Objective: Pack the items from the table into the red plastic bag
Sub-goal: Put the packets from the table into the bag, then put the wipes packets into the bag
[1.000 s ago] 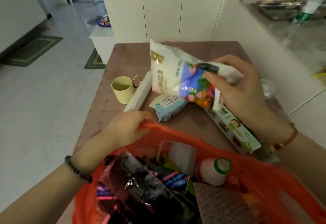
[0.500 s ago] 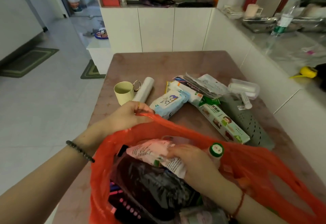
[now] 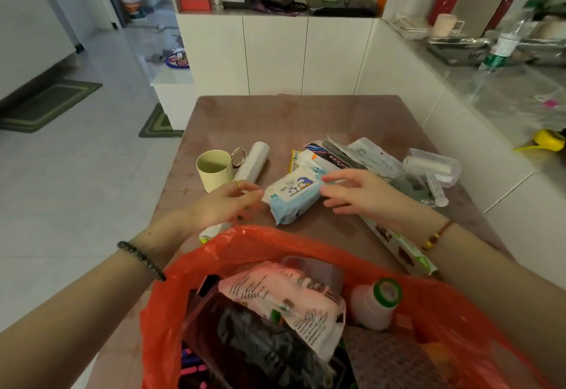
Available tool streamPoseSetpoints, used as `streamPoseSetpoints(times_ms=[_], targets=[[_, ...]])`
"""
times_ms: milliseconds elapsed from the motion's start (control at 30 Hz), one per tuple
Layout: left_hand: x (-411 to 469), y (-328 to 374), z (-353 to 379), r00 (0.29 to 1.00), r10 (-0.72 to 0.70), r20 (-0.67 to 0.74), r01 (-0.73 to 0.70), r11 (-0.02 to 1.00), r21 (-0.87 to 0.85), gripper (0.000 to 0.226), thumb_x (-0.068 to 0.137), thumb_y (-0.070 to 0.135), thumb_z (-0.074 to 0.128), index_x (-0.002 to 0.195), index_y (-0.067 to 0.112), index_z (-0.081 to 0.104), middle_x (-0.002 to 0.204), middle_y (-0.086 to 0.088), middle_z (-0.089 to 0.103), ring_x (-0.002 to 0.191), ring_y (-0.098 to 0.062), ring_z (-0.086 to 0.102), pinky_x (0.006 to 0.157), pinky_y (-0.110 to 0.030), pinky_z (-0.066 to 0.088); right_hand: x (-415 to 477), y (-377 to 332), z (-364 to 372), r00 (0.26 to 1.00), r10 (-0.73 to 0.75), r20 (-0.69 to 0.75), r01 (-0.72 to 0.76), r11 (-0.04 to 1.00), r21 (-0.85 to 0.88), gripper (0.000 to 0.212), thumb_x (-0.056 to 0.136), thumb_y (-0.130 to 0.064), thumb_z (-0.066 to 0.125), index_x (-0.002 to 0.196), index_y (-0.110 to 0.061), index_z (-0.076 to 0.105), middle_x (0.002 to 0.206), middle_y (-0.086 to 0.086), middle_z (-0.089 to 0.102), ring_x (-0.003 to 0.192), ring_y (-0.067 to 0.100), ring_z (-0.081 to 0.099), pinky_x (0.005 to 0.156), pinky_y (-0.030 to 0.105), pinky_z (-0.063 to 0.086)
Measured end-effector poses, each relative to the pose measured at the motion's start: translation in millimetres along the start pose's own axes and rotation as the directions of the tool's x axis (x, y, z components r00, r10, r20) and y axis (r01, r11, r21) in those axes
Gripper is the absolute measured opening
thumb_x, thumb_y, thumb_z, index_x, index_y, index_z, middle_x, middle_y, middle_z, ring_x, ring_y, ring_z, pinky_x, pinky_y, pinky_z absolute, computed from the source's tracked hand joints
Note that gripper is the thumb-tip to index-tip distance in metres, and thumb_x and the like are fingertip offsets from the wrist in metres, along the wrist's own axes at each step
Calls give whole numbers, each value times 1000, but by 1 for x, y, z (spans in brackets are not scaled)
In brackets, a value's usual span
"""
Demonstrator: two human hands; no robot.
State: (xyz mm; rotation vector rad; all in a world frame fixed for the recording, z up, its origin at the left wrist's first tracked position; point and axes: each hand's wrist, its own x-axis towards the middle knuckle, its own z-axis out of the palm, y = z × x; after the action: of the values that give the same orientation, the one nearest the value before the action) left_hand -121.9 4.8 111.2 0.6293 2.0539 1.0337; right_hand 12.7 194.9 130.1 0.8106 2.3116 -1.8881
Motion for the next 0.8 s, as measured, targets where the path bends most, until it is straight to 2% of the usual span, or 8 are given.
streamPoseSetpoints(times_ms=[133,300,333,500,600,667,733,800], targets=[[53,-14,12,990,-138,-23,135,985,-103,43,93,38,45,132,19,41,104,0,57,90,-17,56,70,-23,45,72,26,-1,915,400,53,-403,908,116,77,85,-31,63,143,-5,21,144,25,34,128,35,43,101,40,41],[113,-36,24,968,-252,-8,251,966,-60,58,92,41,46,143,19,27,143,-19,40,118,-35,52,62,-24,45,132,53,18,844,535,28,-512,790,338,82,81,-33,67,144,-9,20,149,21,27,133,38,34,106,49,36],[120,-40,26,962,-272,2,272,961,-59,59,92,42,46,143,19,27,143,-20,39,120,-36,51,61,-27,48,139,56,23,842,539,16,-504,776,379,79,81,-31,67,143,-10,22,149,19,29,133,36,35,106,49,36],[139,-58,30,946,-318,67,324,937,-132,68,88,45,50,144,20,21,145,-12,39,121,-33,51,98,-44,47,163,64,34,823,565,-60,-461,727,509,72,75,-20,74,135,-11,34,139,13,45,128,31,42,98,50,41],[135,-52,30,947,-317,57,322,923,-213,73,88,45,51,147,21,14,146,-13,36,118,-32,53,92,-44,51,158,61,36,845,516,-144,-376,763,527,61,73,-11,75,124,-9,43,127,13,55,116,30,54,83,44,49],[123,-40,29,956,-294,9,290,936,-201,72,89,45,49,147,19,14,144,-12,37,113,-28,55,78,-33,55,144,53,38,885,413,-213,-276,835,476,57,70,-10,77,119,-8,48,120,12,60,108,28,60,80,40,53],[102,-21,27,983,-170,-67,159,976,-149,66,89,40,52,143,17,21,132,-3,46,105,-19,57,56,-17,48,124,37,35,928,268,-261,-128,883,451,53,68,-10,78,116,-7,56,113,10,66,98,26,65,74,35,56],[78,-1,21,990,41,-133,-59,989,-139,56,84,34,62,132,18,38,119,7,56,91,-5,60,60,-10,48,96,13,27,950,123,-287,31,878,478,38,72,-9,75,108,-6,63,102,9,70,84,19,69,64,28,57]])
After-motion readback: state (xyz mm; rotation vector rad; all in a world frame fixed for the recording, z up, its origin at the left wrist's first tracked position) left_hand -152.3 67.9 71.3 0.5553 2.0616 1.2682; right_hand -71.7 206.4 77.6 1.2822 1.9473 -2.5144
